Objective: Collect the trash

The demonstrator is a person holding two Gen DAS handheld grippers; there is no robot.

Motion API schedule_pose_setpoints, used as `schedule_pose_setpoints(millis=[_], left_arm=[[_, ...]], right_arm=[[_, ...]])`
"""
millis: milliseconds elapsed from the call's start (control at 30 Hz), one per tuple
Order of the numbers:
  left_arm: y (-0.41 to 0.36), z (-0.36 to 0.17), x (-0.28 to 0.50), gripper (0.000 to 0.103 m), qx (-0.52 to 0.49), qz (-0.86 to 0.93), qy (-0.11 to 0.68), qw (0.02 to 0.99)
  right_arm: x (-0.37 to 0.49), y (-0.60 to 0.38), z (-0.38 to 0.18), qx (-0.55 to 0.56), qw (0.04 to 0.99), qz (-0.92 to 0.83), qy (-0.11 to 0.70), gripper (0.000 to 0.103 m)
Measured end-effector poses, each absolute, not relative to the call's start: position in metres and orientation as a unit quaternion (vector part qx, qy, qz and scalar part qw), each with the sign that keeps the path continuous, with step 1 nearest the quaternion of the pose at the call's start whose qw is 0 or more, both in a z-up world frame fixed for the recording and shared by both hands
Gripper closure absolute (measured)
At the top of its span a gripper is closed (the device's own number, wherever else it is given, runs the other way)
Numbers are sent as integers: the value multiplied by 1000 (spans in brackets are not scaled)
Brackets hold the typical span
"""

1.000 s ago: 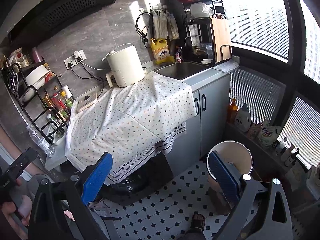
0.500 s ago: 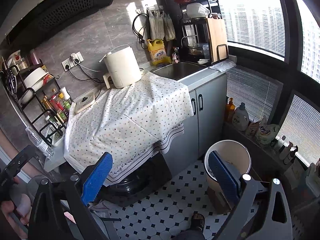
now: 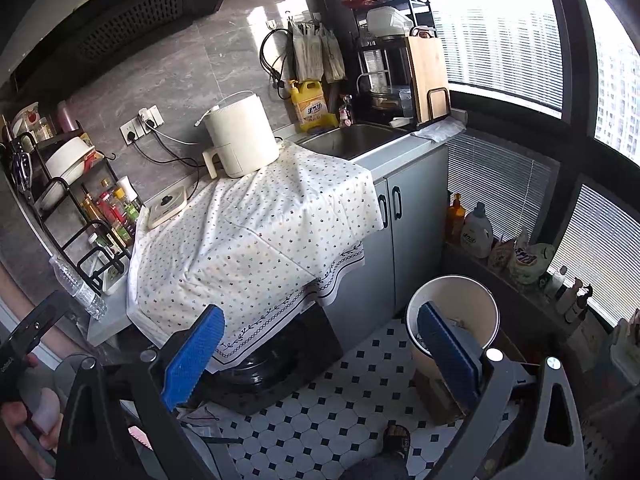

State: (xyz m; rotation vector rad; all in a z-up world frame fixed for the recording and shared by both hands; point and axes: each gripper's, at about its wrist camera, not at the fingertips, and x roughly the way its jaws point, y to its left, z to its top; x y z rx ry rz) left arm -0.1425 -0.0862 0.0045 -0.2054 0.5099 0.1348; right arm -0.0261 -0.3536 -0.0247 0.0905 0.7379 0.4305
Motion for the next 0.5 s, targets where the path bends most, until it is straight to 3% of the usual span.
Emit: schedule_pose_setpoints(millis=[500], left_arm=[[-80,-8,-145,6,-108,46,261,958]], right_arm=[[-33,-358,-38,38,905,188,380,8]])
